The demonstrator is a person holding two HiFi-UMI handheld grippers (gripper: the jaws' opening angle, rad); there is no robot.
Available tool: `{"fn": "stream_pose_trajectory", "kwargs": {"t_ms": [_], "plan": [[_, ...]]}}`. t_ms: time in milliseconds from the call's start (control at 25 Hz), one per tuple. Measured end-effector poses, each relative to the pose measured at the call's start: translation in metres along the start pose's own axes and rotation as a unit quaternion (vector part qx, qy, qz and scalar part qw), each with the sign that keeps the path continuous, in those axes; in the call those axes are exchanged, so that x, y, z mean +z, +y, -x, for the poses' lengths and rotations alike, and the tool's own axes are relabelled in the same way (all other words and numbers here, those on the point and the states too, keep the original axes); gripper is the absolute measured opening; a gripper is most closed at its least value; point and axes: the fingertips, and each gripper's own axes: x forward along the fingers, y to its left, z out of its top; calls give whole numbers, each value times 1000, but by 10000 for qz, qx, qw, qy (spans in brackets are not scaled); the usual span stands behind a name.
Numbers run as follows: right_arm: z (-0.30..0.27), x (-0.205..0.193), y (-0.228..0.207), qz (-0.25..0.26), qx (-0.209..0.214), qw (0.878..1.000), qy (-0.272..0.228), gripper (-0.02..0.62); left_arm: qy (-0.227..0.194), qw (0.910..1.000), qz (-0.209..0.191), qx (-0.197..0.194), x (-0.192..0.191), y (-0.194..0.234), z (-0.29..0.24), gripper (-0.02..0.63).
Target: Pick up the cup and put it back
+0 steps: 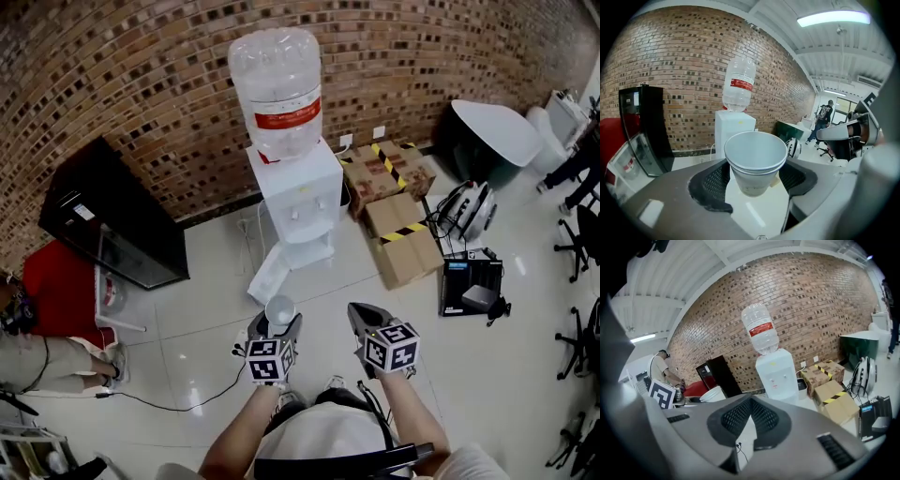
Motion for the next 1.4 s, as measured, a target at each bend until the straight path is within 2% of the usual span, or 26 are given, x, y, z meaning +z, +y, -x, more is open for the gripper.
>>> {"fn": "stream_pose_trajectory", "kwargs": {"t_ms": [280,600,840,1400], "plan": [[32,-9,41,-352,-273,9984,-352,12,-129,9980,-384,-478,10,-19,35,333],[62,-28,72,-433,-501,9968,-455,12,-323,9946,-499,-852,12,-31,72,333],[74,-36,94,-394,-483,9966,-532,12,-331,9941,-511,-902,0,-32,90,333],[93,-29,105,-332,-496,9949,-812,12,-424,9929,-682,-881,-2,-41,106,331]]}}
